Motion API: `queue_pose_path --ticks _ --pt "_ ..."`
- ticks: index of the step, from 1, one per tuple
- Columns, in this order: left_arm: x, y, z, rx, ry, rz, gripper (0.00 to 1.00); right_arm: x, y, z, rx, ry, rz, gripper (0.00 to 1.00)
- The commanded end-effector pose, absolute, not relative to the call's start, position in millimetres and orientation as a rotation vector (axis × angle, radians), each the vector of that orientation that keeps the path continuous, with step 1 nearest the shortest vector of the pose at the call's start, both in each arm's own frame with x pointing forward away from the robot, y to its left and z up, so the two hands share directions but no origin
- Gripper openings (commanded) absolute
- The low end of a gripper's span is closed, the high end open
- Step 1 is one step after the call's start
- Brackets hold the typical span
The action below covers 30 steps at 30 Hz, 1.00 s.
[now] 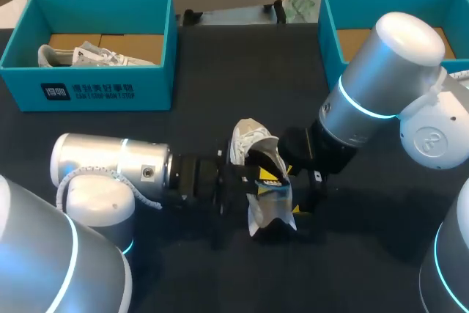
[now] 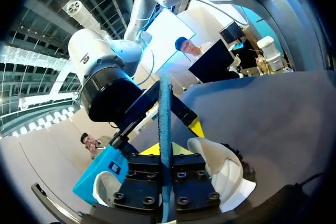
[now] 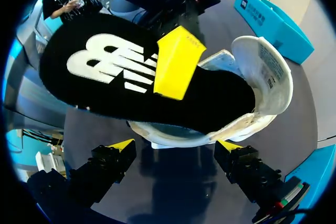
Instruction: Take the shoe out of the shoebox, open the shoe tongue, remove and reinsert the insole, then place the shoe into the shoebox
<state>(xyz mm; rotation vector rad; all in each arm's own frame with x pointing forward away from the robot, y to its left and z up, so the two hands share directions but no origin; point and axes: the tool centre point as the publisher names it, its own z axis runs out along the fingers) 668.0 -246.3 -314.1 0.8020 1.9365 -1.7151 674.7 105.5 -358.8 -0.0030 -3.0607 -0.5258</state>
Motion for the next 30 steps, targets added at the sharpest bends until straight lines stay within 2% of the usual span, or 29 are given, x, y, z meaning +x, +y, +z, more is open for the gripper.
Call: queue_pose_path --ticks 1,19,30 --pt "669.0 -250.8 -319.5 0.834 1.927 -1.683 0.00 673.8 105.9 -359.6 -0.003 -3.062 -0.527 1.00" --pt "703.0 -254.9 -348.9 0.961 1.907 -1.461 0.00 673.8 105.9 -359.6 -0.003 -3.062 -0.527 1.00" --pt "702.0 -250.1 -347.9 0.950 1.898 -1.499 0.00 673.8 105.9 -359.6 -0.003 -3.062 -0.527 1.00"
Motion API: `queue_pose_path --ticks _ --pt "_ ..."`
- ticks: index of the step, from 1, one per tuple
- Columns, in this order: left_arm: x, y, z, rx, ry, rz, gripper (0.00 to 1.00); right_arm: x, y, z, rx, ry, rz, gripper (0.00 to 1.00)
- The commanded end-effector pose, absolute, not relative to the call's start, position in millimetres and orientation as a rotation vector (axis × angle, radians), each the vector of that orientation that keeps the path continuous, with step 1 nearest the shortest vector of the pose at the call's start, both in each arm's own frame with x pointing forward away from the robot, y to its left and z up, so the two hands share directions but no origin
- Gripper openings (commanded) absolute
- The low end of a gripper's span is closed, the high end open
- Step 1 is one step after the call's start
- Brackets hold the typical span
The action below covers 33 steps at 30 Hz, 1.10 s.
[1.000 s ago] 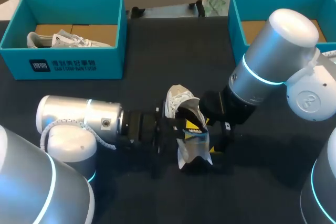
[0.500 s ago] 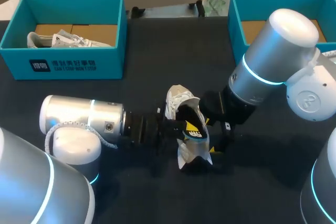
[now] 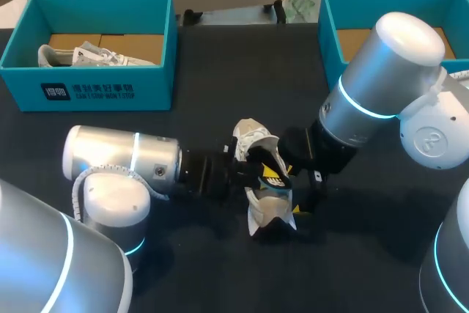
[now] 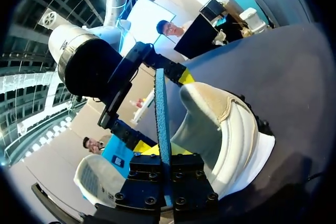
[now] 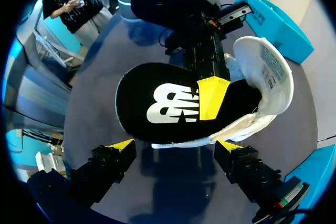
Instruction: Take the shoe out of the shoebox, open the shoe tongue, remove and reinsert the insole, then place the shoe into the shoebox
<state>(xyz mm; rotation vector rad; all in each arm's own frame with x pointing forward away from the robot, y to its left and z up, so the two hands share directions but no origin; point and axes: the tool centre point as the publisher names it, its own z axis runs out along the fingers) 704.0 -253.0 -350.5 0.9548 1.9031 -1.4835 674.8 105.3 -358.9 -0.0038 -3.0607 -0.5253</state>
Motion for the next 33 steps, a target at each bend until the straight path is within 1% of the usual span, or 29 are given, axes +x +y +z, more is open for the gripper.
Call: queue_pose_path --ticks 1,2,4,6,11,13,15,16,17,25,33 --pt "700.1 -249.2 -345.8 0.946 1.898 -1.507 0.02 673.8 105.9 -359.6 -0.003 -3.062 -0.527 1.00" --pt "698.2 -248.3 -343.8 0.943 1.898 -1.510 0.09 673.8 105.9 -359.6 -0.003 -3.062 -0.527 1.00" --pt "694.1 -245.7 -339.2 0.915 1.898 -1.538 0.21 673.8 105.9 -359.6 -0.003 -3.062 -0.527 1.00" --pt "690.2 -244.4 -333.8 0.906 1.894 -1.548 0.22 673.8 105.9 -359.6 -0.003 -3.062 -0.527 1.00" --pt "677.5 -245.8 -322.7 0.907 1.911 -1.581 0.21 673.8 105.9 -359.6 -0.003 -3.062 -0.527 1.00" --pt "673.8 -247.1 -319.3 0.913 1.914 -1.576 0.19 673.8 105.9 -359.6 -0.003 -3.062 -0.527 1.00" --pt "671.3 -248.7 -317.0 0.917 1.917 -1.576 0.13 673.8 105.9 -359.6 -0.003 -3.062 -0.527 1.00" --pt "670.5 -249.5 -316.0 0.919 1.917 -1.577 0.02 673.8 105.9 -359.6 -0.003 -3.062 -0.527 1.00" --pt "669.9 -250.4 -315.5 0.926 1.913 -1.574 0.00 673.8 105.9 -359.6 -0.003 -3.062 -0.527 1.00" --pt "671.7 -257.6 -329.3 1.006 1.832 -1.535 0.00 673.8 105.9 -359.6 -0.003 -3.062 -0.527 1.00" --pt "691.1 -258.8 -348.1 1.051 1.823 -1.417 0.00 673.8 105.9 -359.6 -0.003 -3.062 -0.527 1.00"
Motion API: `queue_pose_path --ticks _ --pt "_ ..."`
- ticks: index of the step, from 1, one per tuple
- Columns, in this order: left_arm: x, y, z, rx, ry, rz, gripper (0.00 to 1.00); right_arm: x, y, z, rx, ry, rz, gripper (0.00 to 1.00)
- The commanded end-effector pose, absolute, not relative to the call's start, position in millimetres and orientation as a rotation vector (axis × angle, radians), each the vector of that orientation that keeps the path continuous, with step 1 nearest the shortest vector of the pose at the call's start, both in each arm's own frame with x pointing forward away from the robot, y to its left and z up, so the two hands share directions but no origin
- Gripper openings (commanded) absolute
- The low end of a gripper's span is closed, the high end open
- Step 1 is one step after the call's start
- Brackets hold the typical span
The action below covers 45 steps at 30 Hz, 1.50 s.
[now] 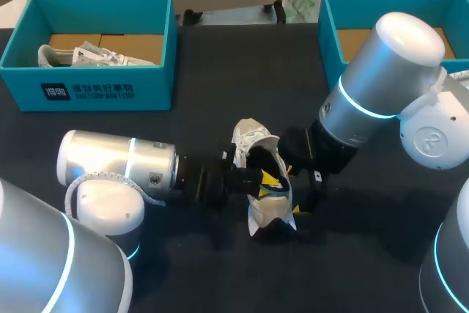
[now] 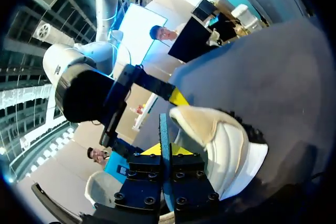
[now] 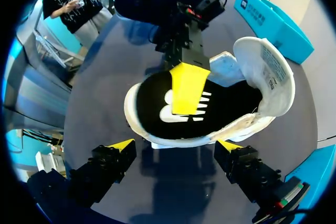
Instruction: Take the shoe out of the shoebox, open the shoe tongue, remove and reinsert the insole, then place the shoe into the shoebox
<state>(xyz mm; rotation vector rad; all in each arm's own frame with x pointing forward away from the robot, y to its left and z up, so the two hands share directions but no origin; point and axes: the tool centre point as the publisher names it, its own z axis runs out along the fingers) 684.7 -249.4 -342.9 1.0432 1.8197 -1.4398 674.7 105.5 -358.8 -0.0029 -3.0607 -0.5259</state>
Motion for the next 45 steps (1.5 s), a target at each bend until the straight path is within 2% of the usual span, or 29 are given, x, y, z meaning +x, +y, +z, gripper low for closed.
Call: queue_pose_path --ticks 1,11,12,13,14,15,16,19,25,27,28,29,30,31,45 --pt "692.9 -258.8 -349.0 1.050 1.825 -1.414 0.00 673.8 105.9 -359.6 -0.003 -3.062 -0.527 1.00" --pt "692.2 -248.7 -342.5 1.039 1.850 -1.363 0.00 673.8 105.9 -359.6 -0.003 -3.062 -0.527 1.00" --pt "690.3 -246.6 -341.0 1.029 1.863 -1.370 0.04 673.8 105.9 -359.6 -0.003 -3.062 -0.527 1.00" --pt "687.9 -244.3 -338.4 1.012 1.863 -1.399 0.31 673.8 105.9 -359.6 -0.003 -3.062 -0.527 1.00" --pt "685.6 -242.2 -335.9 1.003 1.866 -1.411 0.50 673.8 105.9 -359.6 -0.003 -3.062 -0.527 1.00" --pt "683.3 -240.3 -333.5 0.988 1.870 -1.427 0.58 673.8 105.9 -359.6 -0.003 -3.062 -0.527 1.00" --pt "681.3 -238.8 -331.1 0.977 1.868 -1.440 0.58 673.8 105.9 -359.6 -0.003 -3.062 -0.527 1.00" --pt "675.7 -236.3 -324.3 0.953 1.869 -1.473 0.49 673.8 105.9 -359.6 -0.003 -3.062 -0.527 1.00" --pt "666.9 -235.2 -315.8 0.930 1.867 -1.542 0.46 673.8 105.9 -359.6 -0.003 -3.062 -0.527 1.00" --pt "668.0 -238.2 -317.7 0.938 1.870 -1.539 0.39 673.8 105.9 -359.6 -0.003 -3.062 -0.527 1.00" --pt "668.9 -240.0 -319.4 0.946 1.873 -1.532 0.34 673.8 105.9 -359.6 -0.003 -3.062 -0.527 1.00" --pt "669.6 -241.8 -321.0 0.951 1.875 -1.530 0.23 673.8 105.9 -359.6 -0.003 -3.062 -0.527 1.00" --pt "670.4 -243.6 -322.8 0.958 1.881 -1.525 0.07 673.8 105.9 -359.6 -0.003 -3.062 -0.527 1.00" --pt "671.0 -245.6 -324.9 0.974 1.887 -1.518 0.00 673.8 105.9 -359.6 -0.003 -3.062 -0.527 1.00" --pt "691.1 -251.1 -362.0 1.105 1.899 -1.343 0.00 673.8 105.9 -359.6 -0.003 -3.062 -0.527 1.00"
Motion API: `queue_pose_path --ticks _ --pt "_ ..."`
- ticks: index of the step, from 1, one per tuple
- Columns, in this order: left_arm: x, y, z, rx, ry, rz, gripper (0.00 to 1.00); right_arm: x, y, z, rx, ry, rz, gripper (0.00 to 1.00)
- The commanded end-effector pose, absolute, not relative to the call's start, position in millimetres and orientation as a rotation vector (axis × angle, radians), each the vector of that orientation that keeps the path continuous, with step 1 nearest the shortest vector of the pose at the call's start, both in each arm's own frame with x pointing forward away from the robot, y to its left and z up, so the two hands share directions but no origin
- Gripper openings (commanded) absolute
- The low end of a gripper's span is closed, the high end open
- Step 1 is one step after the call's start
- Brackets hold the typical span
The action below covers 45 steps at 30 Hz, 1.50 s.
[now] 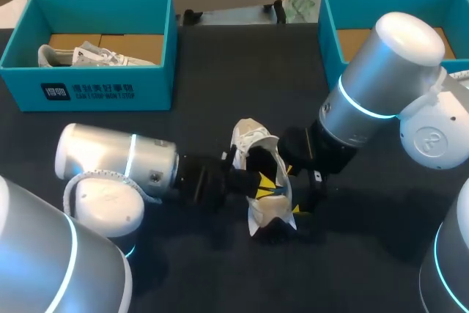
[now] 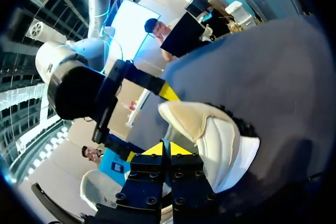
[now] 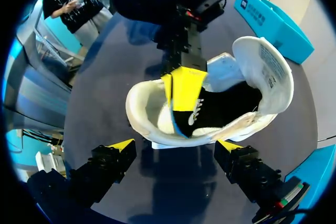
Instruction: Take the shoe out of the shoebox, open the shoe tongue, remove and reinsert the insole, then place the shoe into the shoebox
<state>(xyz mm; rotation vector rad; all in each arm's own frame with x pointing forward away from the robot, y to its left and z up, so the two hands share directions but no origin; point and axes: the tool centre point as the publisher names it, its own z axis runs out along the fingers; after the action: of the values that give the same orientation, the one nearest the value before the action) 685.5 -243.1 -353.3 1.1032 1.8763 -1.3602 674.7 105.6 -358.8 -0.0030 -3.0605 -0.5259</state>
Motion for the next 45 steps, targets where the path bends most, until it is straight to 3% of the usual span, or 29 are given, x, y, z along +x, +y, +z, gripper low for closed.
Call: queue_pose_path --ticks 1,7,8,11,17,25,33,45 --pt "691.2 -250.7 -361.9 1.103 1.900 -1.345 0.00 673.8 105.9 -359.6 -0.003 -3.062 -0.527 1.00" --pt "684.4 -243.9 -344.8 1.053 1.920 -1.423 0.00 673.8 105.9 -359.6 -0.003 -3.062 -0.527 1.00" --pt "683.7 -242.5 -341.1 1.046 1.922 -1.431 0.14 673.8 105.9 -359.6 -0.003 -3.062 -0.527 1.00" --pt "683.3 -238.2 -331.4 1.028 1.942 -1.448 0.26 673.8 105.9 -359.6 -0.003 -3.062 -0.527 1.00" --pt "681.8 -229.1 -320.8 1.051 1.987 -1.435 0.30 673.8 105.9 -359.6 -0.003 -3.062 -0.527 1.00" --pt "673.4 -220.9 -325.2 1.140 2.096 -1.408 0.43 673.8 105.9 -359.6 -0.003 -3.062 -0.527 1.00" --pt "672.0 -208.6 -321.1 1.199 2.153 -1.401 0.42 673.8 105.9 -359.6 -0.003 -3.062 -0.527 1.00" --pt "672.9 -176.4 -301.9 1.408 2.258 -1.314 0.42 684.0 43.8 -325.1 -0.046 -3.054 -0.581 1.00"
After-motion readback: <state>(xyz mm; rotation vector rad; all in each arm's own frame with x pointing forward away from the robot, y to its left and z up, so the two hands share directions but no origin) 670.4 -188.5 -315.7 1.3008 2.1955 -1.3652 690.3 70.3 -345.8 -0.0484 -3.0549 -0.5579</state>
